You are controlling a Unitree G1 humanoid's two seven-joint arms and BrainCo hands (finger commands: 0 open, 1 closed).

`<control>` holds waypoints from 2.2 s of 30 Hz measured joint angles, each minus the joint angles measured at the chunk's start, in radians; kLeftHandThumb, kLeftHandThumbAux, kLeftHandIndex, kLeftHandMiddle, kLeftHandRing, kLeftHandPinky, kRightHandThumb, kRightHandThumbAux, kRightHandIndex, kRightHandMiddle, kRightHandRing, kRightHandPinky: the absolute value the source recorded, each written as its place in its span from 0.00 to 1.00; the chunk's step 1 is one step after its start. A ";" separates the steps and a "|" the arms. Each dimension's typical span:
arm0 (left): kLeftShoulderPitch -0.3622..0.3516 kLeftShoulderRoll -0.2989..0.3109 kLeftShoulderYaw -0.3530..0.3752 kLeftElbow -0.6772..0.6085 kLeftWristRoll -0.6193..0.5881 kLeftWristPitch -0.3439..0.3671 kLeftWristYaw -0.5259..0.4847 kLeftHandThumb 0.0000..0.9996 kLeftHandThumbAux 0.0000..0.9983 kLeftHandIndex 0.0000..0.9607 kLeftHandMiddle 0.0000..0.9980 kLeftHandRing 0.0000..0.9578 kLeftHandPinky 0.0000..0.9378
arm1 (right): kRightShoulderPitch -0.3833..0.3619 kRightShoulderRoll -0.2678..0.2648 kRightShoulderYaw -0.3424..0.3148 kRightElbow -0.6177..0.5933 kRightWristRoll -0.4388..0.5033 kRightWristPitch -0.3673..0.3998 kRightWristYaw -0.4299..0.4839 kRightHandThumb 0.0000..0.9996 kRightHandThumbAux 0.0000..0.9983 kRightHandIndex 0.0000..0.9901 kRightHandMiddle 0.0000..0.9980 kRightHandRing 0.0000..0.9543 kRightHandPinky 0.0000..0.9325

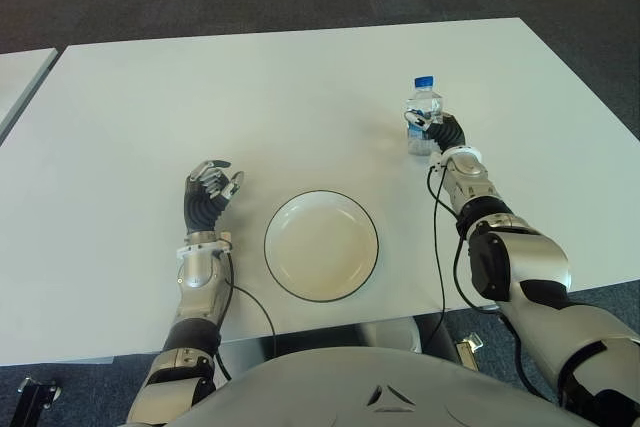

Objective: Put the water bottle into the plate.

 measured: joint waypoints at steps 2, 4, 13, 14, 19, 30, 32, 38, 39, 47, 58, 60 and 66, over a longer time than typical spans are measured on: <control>0.003 0.000 0.000 -0.005 0.001 0.003 0.002 0.69 0.72 0.45 0.74 0.77 0.76 | 0.011 0.019 0.000 -0.037 0.008 -0.035 0.023 0.70 0.73 0.44 0.89 0.93 0.95; 0.004 -0.001 0.000 -0.010 0.002 0.005 0.005 0.69 0.72 0.45 0.74 0.77 0.76 | 0.026 0.040 0.002 -0.084 0.019 -0.077 0.044 0.70 0.73 0.44 0.89 0.93 0.96; 0.005 -0.003 -0.004 -0.019 0.000 0.007 0.005 0.69 0.72 0.45 0.74 0.77 0.75 | 0.122 0.083 0.031 -0.340 0.054 -0.226 0.168 0.71 0.72 0.44 0.91 0.94 0.97; 0.006 -0.003 -0.004 -0.019 0.000 0.007 0.005 0.69 0.72 0.45 0.74 0.77 0.76 | 0.130 0.083 0.034 -0.356 0.056 -0.242 0.183 0.71 0.72 0.44 0.91 0.94 0.96; 0.008 -0.003 -0.004 -0.021 0.001 0.007 0.005 0.69 0.72 0.45 0.74 0.77 0.77 | 0.183 0.071 0.070 -0.440 0.060 -0.333 0.277 0.71 0.72 0.44 0.90 0.93 0.94; 0.011 0.000 -0.007 -0.021 0.002 0.015 0.005 0.69 0.72 0.45 0.73 0.76 0.74 | 0.351 0.047 0.189 -0.661 -0.003 -0.529 0.333 0.71 0.72 0.44 0.90 0.94 0.95; 0.011 0.000 -0.007 -0.021 0.001 0.021 0.005 0.69 0.72 0.45 0.73 0.76 0.74 | 0.361 0.035 0.221 -0.696 -0.031 -0.553 0.344 0.71 0.72 0.44 0.90 0.94 0.94; 0.011 0.000 -0.008 -0.021 0.001 0.020 0.005 0.69 0.72 0.45 0.73 0.76 0.76 | 0.374 0.002 0.295 -0.818 -0.054 -0.555 0.394 0.70 0.72 0.44 0.89 0.93 0.93; 0.010 0.000 -0.008 -0.021 0.002 0.019 0.005 0.69 0.72 0.45 0.74 0.77 0.76 | 0.378 -0.004 0.305 -0.839 -0.054 -0.549 0.404 0.70 0.72 0.44 0.89 0.93 0.93; 0.009 0.000 -0.010 -0.019 0.002 -0.002 0.005 0.69 0.72 0.45 0.75 0.78 0.78 | 0.409 -0.073 0.365 -0.924 -0.055 -0.535 0.480 0.70 0.72 0.44 0.89 0.93 0.94; 0.006 0.006 -0.009 -0.018 -0.001 -0.003 -0.011 0.69 0.72 0.45 0.74 0.77 0.77 | 0.410 -0.145 0.437 -0.914 -0.133 -0.563 0.521 0.70 0.73 0.44 0.90 0.94 0.95; 0.006 0.006 -0.009 -0.018 -0.001 -0.003 -0.011 0.69 0.72 0.45 0.74 0.78 0.78 | 0.410 -0.150 0.447 -0.915 -0.156 -0.566 0.519 0.70 0.73 0.44 0.90 0.94 0.95; 0.006 0.005 -0.010 -0.019 -0.002 0.000 -0.011 0.69 0.72 0.45 0.74 0.78 0.77 | 0.443 -0.159 0.472 -0.981 -0.253 -0.515 0.500 0.70 0.73 0.44 0.89 0.93 0.93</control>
